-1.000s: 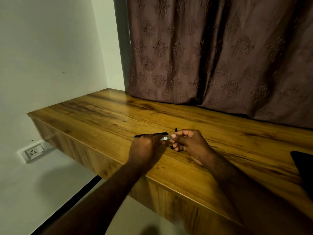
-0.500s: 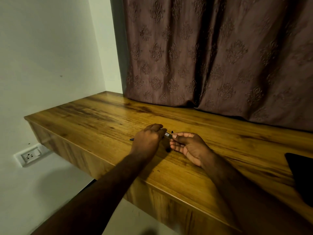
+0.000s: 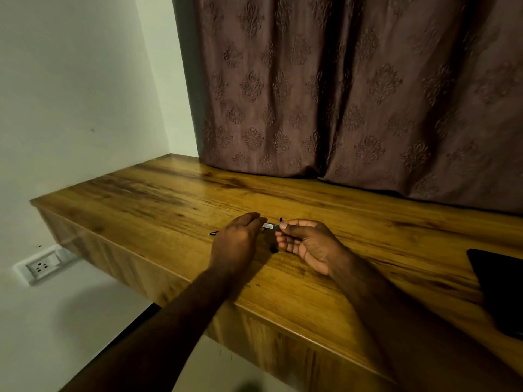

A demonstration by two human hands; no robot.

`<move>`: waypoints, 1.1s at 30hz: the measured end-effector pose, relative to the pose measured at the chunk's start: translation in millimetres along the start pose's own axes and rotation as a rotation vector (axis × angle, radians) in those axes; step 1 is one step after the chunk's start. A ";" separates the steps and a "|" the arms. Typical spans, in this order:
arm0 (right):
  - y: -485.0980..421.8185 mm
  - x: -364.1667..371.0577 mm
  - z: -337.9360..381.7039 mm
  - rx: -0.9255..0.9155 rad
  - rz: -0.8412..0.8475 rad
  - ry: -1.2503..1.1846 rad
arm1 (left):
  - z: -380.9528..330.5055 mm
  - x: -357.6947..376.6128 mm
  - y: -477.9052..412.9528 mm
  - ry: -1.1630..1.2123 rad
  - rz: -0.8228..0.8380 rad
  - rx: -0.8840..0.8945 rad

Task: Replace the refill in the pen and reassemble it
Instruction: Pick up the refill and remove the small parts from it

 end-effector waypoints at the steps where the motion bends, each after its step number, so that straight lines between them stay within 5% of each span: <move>1: 0.0 0.1 0.0 -0.001 0.001 0.009 | -0.2 0.6 2.3 0.011 -0.001 -0.021; 33: -0.3 -1.4 -0.4 -0.071 0.004 0.131 | 0.4 -1.2 8.7 0.136 -0.015 -0.141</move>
Point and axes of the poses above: each hand's wrist, its own y-axis away from the middle knuckle, its own x-axis out of the palm, z = x × y, the point moved 3 cm from there along -y, towards the middle knuckle, and after that the axes turned 12 degrees about -z, right-handed, at the moved point
